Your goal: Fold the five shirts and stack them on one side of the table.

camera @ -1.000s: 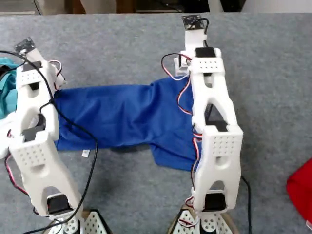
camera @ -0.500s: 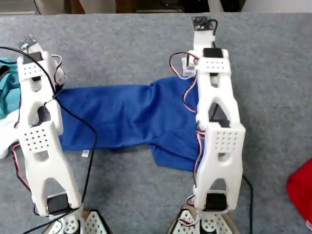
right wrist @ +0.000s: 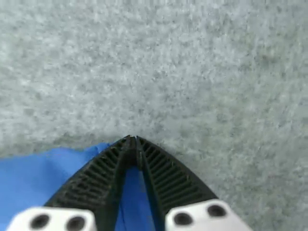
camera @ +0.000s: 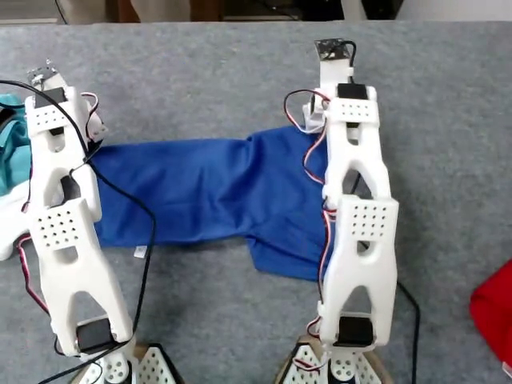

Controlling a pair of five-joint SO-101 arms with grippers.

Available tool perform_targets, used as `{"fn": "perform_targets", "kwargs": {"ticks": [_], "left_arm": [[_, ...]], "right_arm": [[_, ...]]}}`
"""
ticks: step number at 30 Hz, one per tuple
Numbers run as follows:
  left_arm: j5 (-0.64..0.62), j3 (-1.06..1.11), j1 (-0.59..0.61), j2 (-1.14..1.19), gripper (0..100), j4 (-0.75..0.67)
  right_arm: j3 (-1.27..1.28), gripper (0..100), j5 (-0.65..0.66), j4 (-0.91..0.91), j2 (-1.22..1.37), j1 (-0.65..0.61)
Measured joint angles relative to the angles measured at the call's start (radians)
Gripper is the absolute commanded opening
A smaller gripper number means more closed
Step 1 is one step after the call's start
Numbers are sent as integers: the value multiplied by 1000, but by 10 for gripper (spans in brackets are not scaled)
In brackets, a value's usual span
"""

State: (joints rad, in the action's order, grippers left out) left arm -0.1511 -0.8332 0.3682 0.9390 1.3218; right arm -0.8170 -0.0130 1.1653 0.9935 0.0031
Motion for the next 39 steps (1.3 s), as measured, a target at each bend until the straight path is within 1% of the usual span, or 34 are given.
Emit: {"fn": "perform_targets", "kwargs": {"ticks": [6,10,14,17,22,26,32,39], "left_arm": [[0,0,6,0,20,0],[0,0,6,0,20,0],[0,-20,6,2,20,8],[0,-80,9,3,20,57],[2,-123,11,3,20,112],[0,-123,5,3,20,117],[3,-97,-34,3,20,115],[3,-54,-41,28,20,57]], "right_arm": [[-81,5,0,20,26,74],[-163,5,0,92,26,69],[-305,5,0,215,26,68],[-391,5,0,310,25,28],[-474,5,0,422,25,-86],[-491,5,0,436,80,-126],[-511,5,0,436,152,-132],[-512,5,0,387,276,-126]]}}
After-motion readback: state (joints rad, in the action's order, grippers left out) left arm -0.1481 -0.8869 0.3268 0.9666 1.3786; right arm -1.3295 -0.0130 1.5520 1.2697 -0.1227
